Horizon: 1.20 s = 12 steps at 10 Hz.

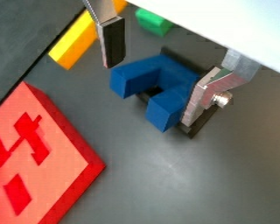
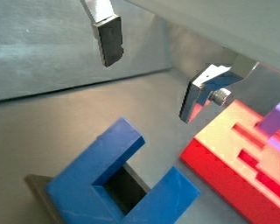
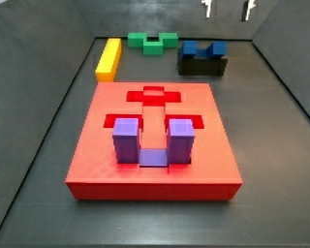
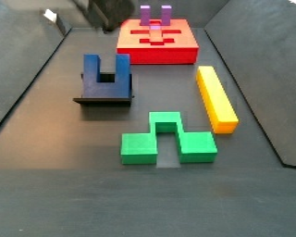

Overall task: Pick up the blue object. Move up. Place the blue object on the fixture. Regrasp the blue object. Move to above the board. Insert the blue object.
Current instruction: Regrasp the blue object.

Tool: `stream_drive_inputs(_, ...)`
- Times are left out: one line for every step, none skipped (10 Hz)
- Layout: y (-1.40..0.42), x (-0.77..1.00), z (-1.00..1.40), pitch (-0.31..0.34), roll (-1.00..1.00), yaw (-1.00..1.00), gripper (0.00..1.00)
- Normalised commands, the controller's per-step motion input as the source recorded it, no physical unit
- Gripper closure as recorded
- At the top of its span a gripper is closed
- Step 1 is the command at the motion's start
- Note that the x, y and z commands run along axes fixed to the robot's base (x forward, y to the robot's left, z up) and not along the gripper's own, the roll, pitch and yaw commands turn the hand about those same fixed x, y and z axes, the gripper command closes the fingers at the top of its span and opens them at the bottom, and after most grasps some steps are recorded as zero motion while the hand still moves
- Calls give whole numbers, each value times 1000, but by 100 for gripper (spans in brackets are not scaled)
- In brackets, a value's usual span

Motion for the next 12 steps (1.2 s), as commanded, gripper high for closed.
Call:
stream_drive_inputs(0,0,0,0,20,0,0)
stream_drive_inputs(-149,0,-77,0,746,60,0)
stream_drive_inputs(-231,0,0,40,1000,91,0)
stream_drive_inputs(-177,37,37,51,1000,80,0)
stream_drive_inputs(-177,63,37,54,1000,63,0)
stream_drive_inputs(-194,326,46,51,1000,0,0)
stream_drive_inputs(-206,334,43,57,1000,0,0)
stream_drive_inputs(-226,394,31,57,1000,0,0)
stream_drive_inputs(-226,426,26,40,1000,0,0)
stream_drive_inputs(-237,480,0,9,1000,0,0)
stream_drive_inputs(-234,486,0,0,1000,0,0)
stream_drive_inputs(-191,434,34,0,1000,0,0)
